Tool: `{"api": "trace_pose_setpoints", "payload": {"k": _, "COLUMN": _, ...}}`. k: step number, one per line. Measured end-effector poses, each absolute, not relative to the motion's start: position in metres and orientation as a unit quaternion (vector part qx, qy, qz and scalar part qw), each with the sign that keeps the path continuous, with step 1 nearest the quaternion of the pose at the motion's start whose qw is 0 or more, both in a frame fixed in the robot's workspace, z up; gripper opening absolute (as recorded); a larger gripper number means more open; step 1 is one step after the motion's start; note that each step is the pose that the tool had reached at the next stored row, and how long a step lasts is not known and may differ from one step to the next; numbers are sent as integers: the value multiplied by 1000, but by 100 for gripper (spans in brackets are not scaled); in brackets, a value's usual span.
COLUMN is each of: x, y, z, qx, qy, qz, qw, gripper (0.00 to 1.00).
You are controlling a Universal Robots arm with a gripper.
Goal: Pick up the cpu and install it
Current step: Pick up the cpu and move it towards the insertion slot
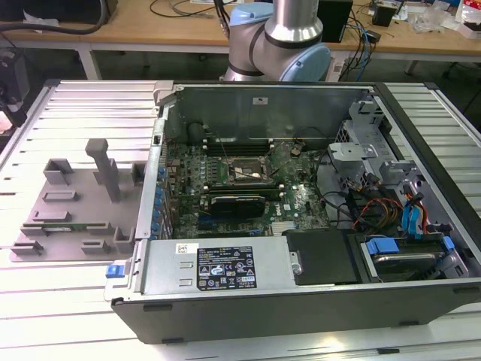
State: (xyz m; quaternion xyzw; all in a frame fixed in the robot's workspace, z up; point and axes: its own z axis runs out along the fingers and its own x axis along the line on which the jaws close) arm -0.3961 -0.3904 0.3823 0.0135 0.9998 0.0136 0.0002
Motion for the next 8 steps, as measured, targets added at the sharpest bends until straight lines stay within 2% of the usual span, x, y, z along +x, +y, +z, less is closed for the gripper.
{"api": "trace_pose_setpoints", "payload": {"k": 8, "x": -371, "y": -390, "z": 383, "qx": 14, "qy": 1000, "qz": 14, "qw": 0, "gripper": 55}}
